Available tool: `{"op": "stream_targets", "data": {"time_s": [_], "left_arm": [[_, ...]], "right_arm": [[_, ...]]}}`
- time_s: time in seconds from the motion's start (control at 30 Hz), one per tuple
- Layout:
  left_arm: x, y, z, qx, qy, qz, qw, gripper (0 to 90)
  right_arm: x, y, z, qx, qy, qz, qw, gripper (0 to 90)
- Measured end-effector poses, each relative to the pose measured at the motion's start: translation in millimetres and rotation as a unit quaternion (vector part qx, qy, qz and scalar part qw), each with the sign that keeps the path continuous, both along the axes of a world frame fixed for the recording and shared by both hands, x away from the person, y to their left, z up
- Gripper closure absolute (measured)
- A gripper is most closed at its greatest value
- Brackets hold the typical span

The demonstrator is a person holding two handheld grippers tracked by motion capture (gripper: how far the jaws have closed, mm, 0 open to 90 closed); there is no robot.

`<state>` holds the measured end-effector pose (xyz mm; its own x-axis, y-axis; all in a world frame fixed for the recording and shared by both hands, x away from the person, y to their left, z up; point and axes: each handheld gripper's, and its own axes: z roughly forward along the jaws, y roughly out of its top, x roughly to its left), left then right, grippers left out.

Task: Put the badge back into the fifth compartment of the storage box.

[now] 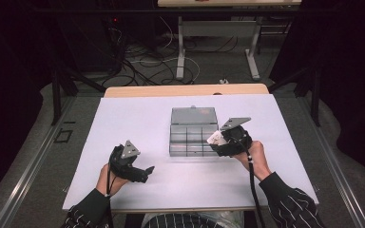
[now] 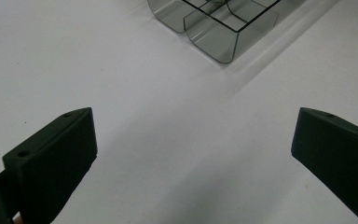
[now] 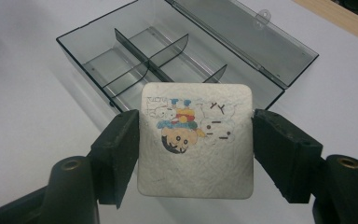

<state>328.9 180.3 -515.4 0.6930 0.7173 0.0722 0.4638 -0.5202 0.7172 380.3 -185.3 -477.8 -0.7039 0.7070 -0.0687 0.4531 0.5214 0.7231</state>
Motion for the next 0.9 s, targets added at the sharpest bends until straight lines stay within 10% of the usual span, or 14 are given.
{"op": "stream_targets", "data": {"time_s": [0.9], "left_arm": [[1.2, -0.7, 0.7, 0.004, 0.004, -0.012, 0.9999, 0.1]], "right_arm": [[27.2, 28.0, -1.1, 0.001, -0.002, 0.012, 0.9999, 33.0]]}}
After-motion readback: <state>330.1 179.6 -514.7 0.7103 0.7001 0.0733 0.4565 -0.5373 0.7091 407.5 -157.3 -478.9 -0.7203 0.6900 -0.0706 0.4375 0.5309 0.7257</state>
